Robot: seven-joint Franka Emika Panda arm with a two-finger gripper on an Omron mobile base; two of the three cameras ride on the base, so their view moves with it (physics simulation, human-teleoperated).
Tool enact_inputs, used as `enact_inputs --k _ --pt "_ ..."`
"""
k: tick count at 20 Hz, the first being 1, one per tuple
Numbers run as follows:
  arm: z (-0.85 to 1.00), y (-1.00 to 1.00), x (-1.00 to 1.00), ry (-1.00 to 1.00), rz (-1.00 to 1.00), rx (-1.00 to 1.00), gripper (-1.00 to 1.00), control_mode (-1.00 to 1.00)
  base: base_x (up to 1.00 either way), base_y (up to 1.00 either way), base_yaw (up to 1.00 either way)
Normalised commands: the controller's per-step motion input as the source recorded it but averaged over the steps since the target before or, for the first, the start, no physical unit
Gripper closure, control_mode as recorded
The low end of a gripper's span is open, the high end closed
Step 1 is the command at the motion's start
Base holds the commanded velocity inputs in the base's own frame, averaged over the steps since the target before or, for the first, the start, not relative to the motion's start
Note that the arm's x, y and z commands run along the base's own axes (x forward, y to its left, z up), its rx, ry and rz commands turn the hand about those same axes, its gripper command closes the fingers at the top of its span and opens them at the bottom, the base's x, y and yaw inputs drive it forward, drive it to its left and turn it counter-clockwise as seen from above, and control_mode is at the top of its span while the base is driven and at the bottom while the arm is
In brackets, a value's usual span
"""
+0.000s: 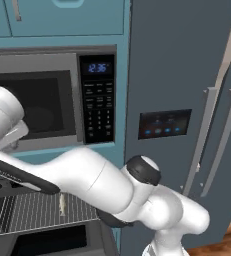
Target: Take the fish from the oven and place it on the plate on the counter.
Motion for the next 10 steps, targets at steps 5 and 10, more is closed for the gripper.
enact_inputs --k 5,10 --pt "-1.00 -0.82 -0.25 0.05 0.02 0.00 -1.00 -1.00 0.00 0.00 0.00" --pt "-1.00 -0.67 -0.52 0.01 0.01 0.01 -1.00 -1.00 0.00 0.00 0.00"
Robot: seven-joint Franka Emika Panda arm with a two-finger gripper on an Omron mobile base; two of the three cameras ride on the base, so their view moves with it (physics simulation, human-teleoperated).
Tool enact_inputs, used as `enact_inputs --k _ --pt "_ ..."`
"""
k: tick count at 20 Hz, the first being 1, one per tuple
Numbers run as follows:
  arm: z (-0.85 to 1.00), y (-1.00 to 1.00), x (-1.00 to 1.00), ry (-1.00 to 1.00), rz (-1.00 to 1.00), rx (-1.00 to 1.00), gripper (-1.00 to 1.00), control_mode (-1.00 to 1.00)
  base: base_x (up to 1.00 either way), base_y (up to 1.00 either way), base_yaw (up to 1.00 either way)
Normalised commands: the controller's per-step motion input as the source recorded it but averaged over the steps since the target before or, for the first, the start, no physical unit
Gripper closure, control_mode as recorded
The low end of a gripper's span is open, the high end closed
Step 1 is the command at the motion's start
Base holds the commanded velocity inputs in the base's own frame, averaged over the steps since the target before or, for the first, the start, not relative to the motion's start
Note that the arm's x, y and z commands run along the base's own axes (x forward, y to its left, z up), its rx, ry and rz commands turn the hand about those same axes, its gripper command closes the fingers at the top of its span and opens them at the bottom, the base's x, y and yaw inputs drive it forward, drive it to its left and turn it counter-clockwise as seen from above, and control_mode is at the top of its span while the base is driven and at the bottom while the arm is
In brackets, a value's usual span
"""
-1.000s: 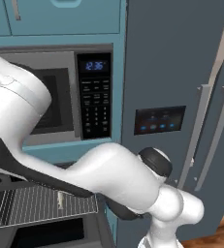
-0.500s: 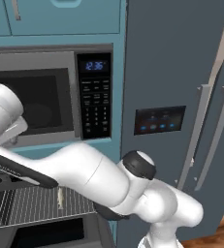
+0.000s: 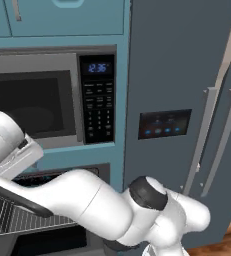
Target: Take the fish from the oven and place it on the plate on the counter.
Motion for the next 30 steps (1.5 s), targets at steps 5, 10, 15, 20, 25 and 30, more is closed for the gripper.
enact_inputs --k 5,10,15,20,25,30 --pt "-1.00 -0.08 -0.11 -0.13 0.00 0.28 -1.00 -1.00 0.00 0.00 0.00" --pt "-1.00 0.14 0.29 -0.25 -0.01 0.46 -1.00 -1.00 0.00 0.00 0.00" --pt "-1.00 0.09 0.28 -0.22 -0.15 0.28 -1.00 -1.00 0.00 0.00 0.00" --pt "-0.57 0.13 0.46 -0.02 -0.23 0.15 -1.00 -1.00 0.00 0.00 0.00" --pt "0.00 0.20 0.33 0.05 -0.19 0.00 -1.00 -1.00 0.00 0.00 0.00" --pt "0.03 -0.01 -0.09 0.00 -0.17 0.00 -1.00 -1.00 0.00 0.00 0.00"
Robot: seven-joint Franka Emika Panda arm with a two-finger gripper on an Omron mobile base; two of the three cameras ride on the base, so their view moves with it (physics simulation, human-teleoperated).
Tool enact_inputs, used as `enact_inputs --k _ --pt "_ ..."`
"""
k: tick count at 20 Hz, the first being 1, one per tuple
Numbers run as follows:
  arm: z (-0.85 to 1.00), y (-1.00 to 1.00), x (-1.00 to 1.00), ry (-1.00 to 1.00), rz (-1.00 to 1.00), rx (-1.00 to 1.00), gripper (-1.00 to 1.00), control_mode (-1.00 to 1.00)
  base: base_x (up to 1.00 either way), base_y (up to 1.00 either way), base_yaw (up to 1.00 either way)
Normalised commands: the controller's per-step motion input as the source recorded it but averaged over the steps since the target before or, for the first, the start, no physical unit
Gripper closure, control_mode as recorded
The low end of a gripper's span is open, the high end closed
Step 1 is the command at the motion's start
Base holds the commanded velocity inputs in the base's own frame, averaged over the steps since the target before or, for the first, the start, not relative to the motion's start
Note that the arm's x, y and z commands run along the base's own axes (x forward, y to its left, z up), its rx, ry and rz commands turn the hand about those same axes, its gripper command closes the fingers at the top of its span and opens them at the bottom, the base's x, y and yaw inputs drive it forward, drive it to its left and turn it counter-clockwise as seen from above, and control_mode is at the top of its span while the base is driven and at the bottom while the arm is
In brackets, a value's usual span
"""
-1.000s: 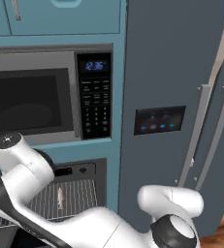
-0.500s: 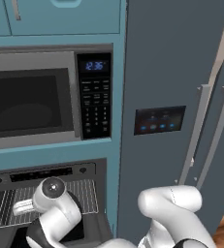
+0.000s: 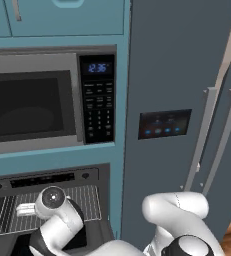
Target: Take the fish from the oven and place it on the plate on the counter.
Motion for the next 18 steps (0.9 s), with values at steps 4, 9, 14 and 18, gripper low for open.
enact_inputs --k 4,9,14,18 --pt "0.04 -0.06 -0.10 0.00 -0.19 -0.04 -1.00 -1.00 0.00 0.00 0.00" --pt "0.02 -0.25 0.00 0.00 -0.14 -0.02 -1.00 -1.00 0.00 0.00 0.00" --pt "0.11 -0.10 0.06 -0.07 -0.10 -0.04 -1.00 -1.00 0.00 0.00 0.00" --pt "0.00 -0.01 0.17 0.00 0.04 0.00 -1.00 -1.00 0.00 0.00 0.00"
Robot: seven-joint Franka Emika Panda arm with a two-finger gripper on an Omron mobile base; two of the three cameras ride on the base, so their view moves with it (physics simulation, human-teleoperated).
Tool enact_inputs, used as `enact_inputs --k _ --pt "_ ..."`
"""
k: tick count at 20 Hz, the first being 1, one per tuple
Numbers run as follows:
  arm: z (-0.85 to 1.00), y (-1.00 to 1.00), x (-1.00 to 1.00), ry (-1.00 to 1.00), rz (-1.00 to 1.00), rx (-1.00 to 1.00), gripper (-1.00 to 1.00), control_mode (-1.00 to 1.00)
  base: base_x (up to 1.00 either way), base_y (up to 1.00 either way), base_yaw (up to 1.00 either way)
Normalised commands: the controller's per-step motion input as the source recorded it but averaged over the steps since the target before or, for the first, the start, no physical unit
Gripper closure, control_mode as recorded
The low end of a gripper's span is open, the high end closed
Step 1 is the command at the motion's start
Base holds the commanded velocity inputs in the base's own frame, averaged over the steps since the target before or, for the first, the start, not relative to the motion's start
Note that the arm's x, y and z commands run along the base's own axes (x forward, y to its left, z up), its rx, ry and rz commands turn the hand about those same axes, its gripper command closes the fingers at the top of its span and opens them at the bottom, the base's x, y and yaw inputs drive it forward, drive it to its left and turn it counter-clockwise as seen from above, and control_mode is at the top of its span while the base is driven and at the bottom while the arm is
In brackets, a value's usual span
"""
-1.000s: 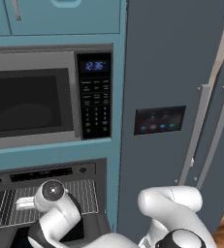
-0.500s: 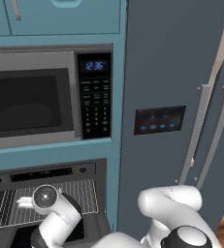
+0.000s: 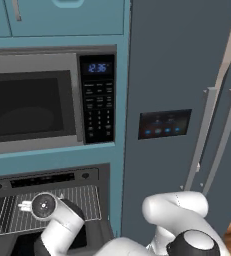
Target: Take the fish from the oven and place it on the plate on the counter.
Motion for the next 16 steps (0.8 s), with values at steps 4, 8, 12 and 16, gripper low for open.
enact_inputs --k 4,8,12,16 --pt "0.00 -0.20 0.10 0.00 0.17 0.00 -1.00 -1.00 0.00 0.00 0.00" --pt "0.01 -0.22 0.12 0.00 0.06 -0.01 -1.00 -1.00 0.00 0.00 0.00" --pt "0.00 -0.09 0.02 0.00 -0.02 -0.06 -1.00 -1.00 0.00 0.00 0.00" --pt "0.00 0.00 0.12 0.06 -0.12 -0.01 -1.00 -1.00 0.00 0.00 0.00"
